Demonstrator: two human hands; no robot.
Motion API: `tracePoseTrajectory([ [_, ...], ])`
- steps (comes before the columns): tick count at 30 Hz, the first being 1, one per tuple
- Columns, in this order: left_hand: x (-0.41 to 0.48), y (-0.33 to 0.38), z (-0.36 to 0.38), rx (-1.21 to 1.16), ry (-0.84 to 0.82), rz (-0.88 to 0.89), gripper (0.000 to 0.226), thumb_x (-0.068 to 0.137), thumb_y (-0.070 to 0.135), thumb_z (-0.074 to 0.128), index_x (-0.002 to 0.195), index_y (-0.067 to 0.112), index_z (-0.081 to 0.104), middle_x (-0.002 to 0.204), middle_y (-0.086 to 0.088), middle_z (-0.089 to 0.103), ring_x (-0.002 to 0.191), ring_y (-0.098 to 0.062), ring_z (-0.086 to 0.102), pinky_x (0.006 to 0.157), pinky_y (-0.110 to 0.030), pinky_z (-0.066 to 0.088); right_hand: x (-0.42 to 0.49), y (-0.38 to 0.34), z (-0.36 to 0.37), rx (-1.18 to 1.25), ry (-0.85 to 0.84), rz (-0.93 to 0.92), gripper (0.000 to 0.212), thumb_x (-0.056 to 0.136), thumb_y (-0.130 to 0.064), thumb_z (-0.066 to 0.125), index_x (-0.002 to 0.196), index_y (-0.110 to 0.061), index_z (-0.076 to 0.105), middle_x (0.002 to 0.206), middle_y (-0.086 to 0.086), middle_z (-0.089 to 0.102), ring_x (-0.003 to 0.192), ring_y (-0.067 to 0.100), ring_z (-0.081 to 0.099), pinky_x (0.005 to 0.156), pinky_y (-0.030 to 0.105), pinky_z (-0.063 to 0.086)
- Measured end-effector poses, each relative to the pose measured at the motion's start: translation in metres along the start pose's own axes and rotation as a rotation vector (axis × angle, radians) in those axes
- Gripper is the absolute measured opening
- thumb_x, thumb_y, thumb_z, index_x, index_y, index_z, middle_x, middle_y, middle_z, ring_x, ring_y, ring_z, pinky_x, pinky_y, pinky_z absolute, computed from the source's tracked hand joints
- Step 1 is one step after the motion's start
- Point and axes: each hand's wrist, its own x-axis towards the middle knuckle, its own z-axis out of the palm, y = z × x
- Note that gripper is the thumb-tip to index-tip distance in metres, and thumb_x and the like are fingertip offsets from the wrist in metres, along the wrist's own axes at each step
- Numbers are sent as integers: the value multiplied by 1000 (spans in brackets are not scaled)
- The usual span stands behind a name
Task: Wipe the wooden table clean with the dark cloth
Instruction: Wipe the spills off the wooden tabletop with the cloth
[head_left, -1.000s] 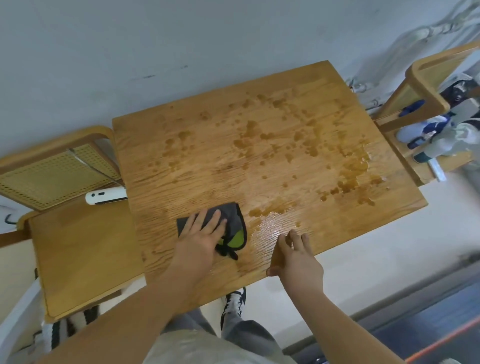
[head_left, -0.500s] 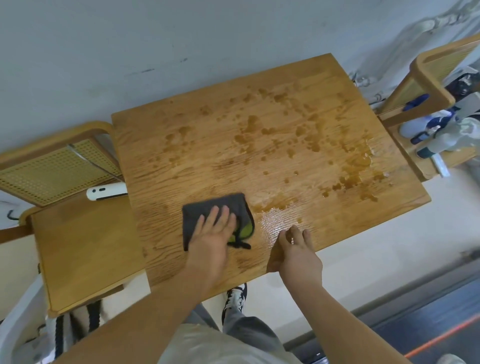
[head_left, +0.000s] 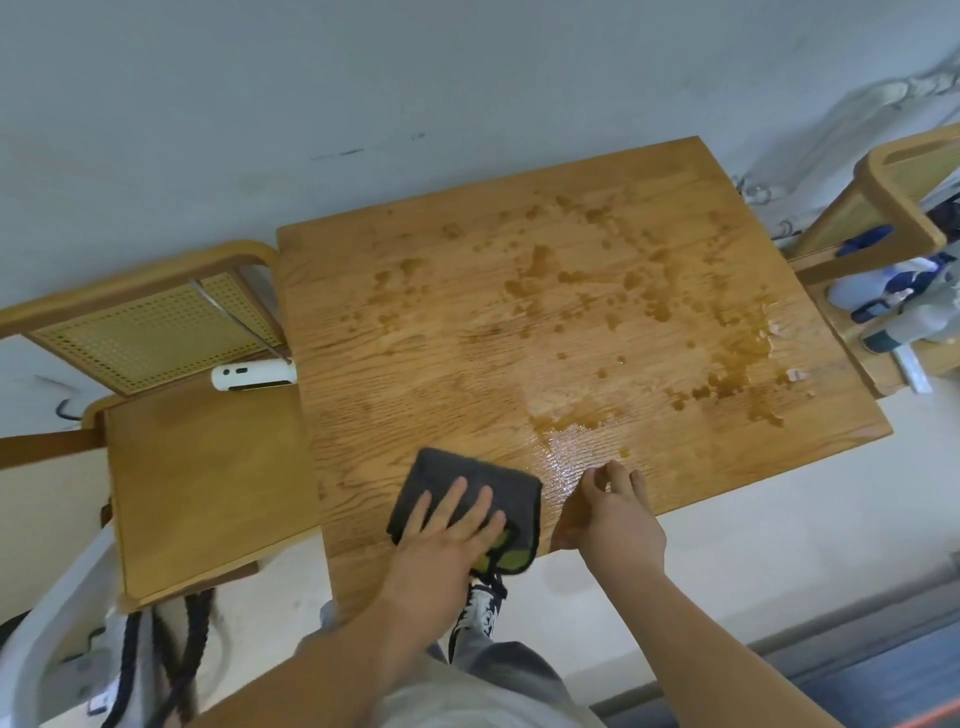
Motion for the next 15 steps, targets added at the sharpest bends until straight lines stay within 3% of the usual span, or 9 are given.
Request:
tracePoseTrajectory([
  [2,-5,-23,-1,40,-75,270,87,95,4,52,161,41,10,168,17,-11,150,-13,-30,126,-52,-7,2,-4,-1,-15,-9,17,89,79,-42,85,152,-26,36,155,-2,26,151,30,13,87,36,58],
  [4,-3,-58,-9,63,-57,323,85,92,8,57,159,44,19,167,21,-4,152,-6,-23,126,-46,-10,4,-6,0,3,-7,28,88,78,-39,87,151,-25,40,155,-2,26,150,30,13,92,37,57],
  [8,-5,-73,-18,-76,187,-184,93,89,2,58,159,45,16,166,21,-5,153,-8,-20,127,-43,-9,4,-5,3,21,10,14,81,80,-38,85,149,-27,43,159,-3,24,149,28,13,91,37,57],
  [10,-9,-55,-9,-90,177,-266,89,94,11,57,161,43,7,166,18,-15,152,-14,-24,125,-48,-14,1,-3,7,47,24,20,83,82,-38,84,151,-29,40,164,-3,19,153,29,8,94,40,57],
  [13,-26,-50,6,-20,6,-8,88,96,16,57,161,41,2,166,15,-18,151,-18,-26,120,-48,-23,-9,-1,12,78,28,19,88,91,-33,77,159,-33,22,172,-6,2,159,28,-6,102,45,53],
  [15,-26,-73,-4,37,-43,210,79,95,28,52,160,44,10,168,16,-8,153,-18,-19,119,-44,-23,-16,-2,11,146,30,22,93,93,-33,75,163,-34,13,174,-10,-4,160,24,-10,108,47,49],
])
